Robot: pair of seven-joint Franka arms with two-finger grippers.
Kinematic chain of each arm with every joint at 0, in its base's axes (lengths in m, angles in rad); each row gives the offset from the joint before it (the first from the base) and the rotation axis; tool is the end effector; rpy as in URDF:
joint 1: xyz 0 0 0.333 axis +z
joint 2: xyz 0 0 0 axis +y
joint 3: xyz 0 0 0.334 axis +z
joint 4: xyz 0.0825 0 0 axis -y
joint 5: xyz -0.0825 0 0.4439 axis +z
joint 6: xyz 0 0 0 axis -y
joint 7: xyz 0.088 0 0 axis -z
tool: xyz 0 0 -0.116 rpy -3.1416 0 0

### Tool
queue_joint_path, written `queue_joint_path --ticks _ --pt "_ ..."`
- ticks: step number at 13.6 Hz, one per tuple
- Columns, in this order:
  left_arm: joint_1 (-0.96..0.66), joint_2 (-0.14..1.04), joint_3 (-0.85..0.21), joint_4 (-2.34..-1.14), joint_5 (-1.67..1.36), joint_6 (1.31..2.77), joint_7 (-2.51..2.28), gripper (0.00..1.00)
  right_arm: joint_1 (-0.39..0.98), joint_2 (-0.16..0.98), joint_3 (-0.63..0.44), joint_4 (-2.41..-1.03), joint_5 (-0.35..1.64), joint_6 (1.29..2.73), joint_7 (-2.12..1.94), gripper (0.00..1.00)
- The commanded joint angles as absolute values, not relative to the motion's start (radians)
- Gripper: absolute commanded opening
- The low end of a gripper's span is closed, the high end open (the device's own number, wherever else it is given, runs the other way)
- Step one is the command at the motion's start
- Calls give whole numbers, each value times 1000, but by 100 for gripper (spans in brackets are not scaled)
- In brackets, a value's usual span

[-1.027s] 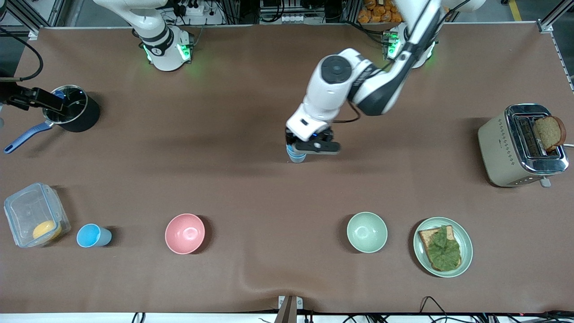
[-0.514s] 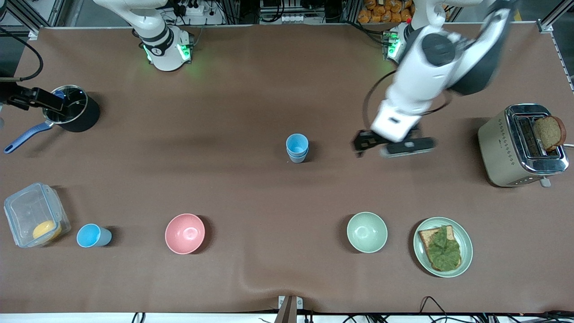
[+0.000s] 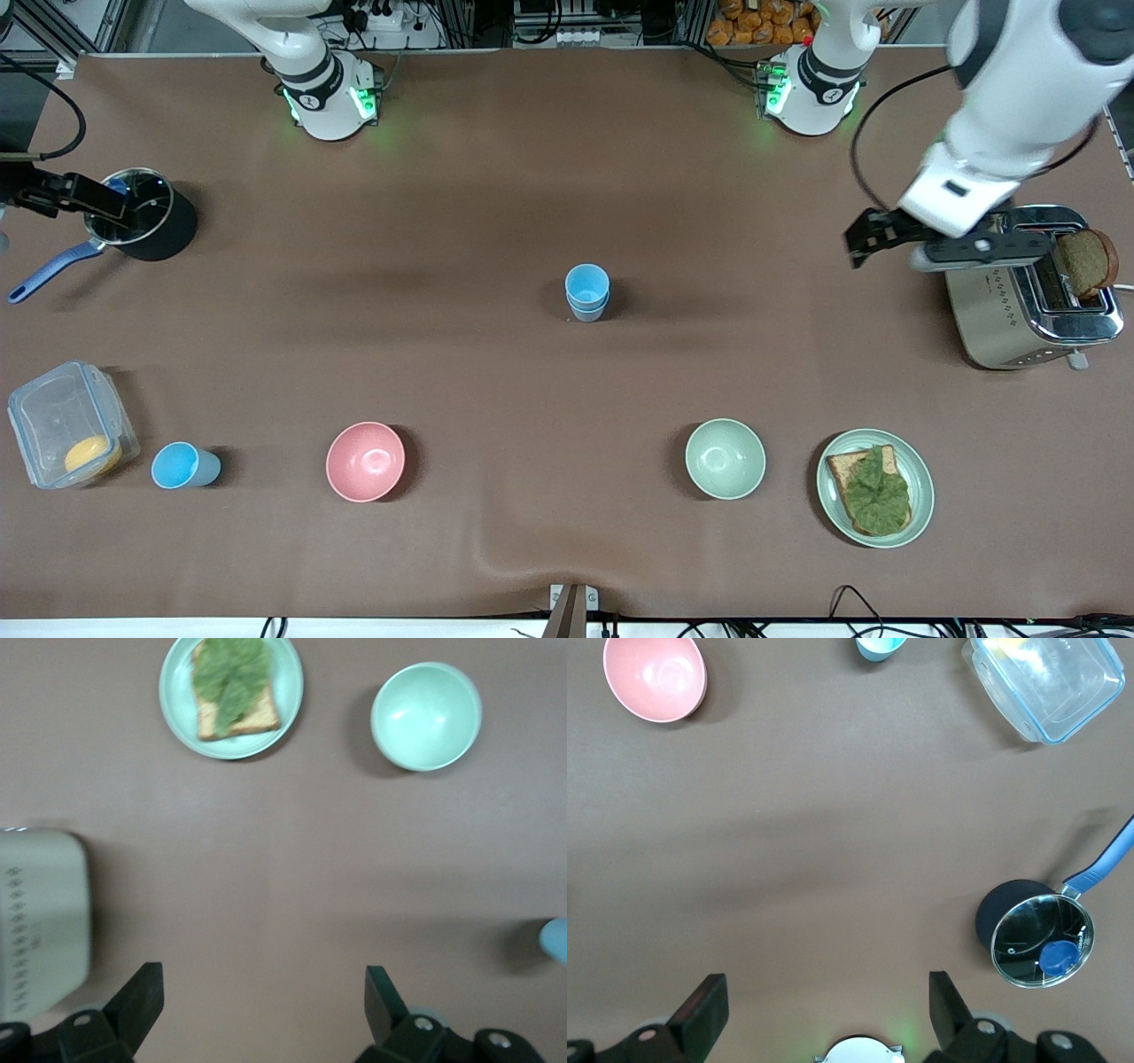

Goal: Stack blue cups with both arms

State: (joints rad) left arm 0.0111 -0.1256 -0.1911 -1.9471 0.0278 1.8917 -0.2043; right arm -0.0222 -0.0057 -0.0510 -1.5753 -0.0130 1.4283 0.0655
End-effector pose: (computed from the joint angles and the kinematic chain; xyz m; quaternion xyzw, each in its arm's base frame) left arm 0.5771 -0.1067 0.5337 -0.9991 -0.0085 -0.0381 0.0183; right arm 0.5935 -0.0453 0.6233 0.9951 -0.0696 -0.0706 0.0061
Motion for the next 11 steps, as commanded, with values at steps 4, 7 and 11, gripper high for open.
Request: queue_joint_path --ticks 4,7,11 --pt "26 -97 -68 -1777 -34 1616 -106 100 -46 -3 -34 -1566 -12 1417 55 100" --pt "25 -63 -46 -1675 -34 1554 -118 100 -44 -3 -34 -1566 -12 1417 55 100" --pt "18 -57 -54 -1652 -34 1554 -181 100 -43 -3 -34 -1566 -12 1414 57 100"
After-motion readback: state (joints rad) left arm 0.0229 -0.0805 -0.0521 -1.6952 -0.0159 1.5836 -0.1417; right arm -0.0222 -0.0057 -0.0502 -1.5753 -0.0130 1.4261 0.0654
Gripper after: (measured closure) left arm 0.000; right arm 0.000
